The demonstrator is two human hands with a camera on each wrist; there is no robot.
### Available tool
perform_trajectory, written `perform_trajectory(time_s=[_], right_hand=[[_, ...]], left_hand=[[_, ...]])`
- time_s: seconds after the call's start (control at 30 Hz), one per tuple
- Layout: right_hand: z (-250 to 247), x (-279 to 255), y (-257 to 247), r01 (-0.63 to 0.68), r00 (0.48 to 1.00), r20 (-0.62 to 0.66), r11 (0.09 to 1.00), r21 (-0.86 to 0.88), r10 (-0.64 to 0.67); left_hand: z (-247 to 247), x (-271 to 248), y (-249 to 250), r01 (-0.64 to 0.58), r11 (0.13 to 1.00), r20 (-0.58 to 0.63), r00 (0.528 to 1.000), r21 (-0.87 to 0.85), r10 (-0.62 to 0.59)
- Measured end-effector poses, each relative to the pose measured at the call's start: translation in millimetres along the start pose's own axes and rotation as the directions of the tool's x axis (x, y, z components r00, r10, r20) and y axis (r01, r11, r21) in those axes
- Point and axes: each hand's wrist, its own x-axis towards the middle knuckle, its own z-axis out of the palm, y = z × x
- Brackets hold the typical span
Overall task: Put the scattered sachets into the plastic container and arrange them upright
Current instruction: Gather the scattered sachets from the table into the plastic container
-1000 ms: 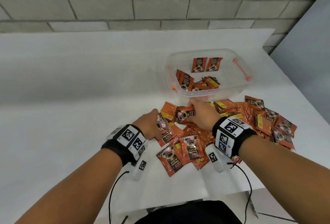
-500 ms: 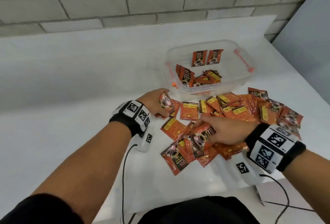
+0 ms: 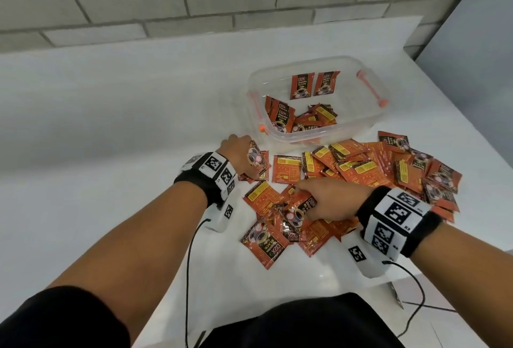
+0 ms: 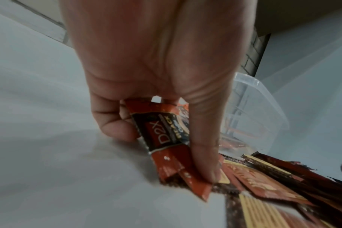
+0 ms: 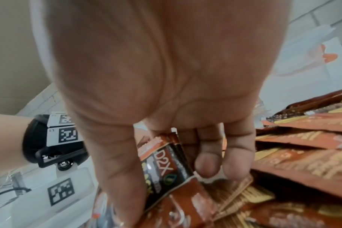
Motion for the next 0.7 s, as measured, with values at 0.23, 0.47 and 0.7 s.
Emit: perform_trajectory(time_s=[0.23, 0.47, 0.7], right_hand=[[6.1, -0.5, -7.2, 0.036, 0.999, -0.008, 0.999, -0.036, -0.037], [17.8, 2.8, -15.1, 0.002, 0.999, -0.045, 0.997, -0.078, -0.006], [3.6, -17.8, -4.6, -0.072, 0.984, -0.150, 0.989, 0.127, 0.091]], left_hand=[[-5.1, -11.8, -17.4, -0.008, 0.993, -0.003, 1.000, -0.118, 0.008], [-10.3, -30.3, -31.3, -0.113, 0.922, 0.059, 0.988, -0.369, 0.145], [-12.0, -37.8, -27.0, -0.173, 0.896, 0.196, 0.942, -0.409, 0.271]])
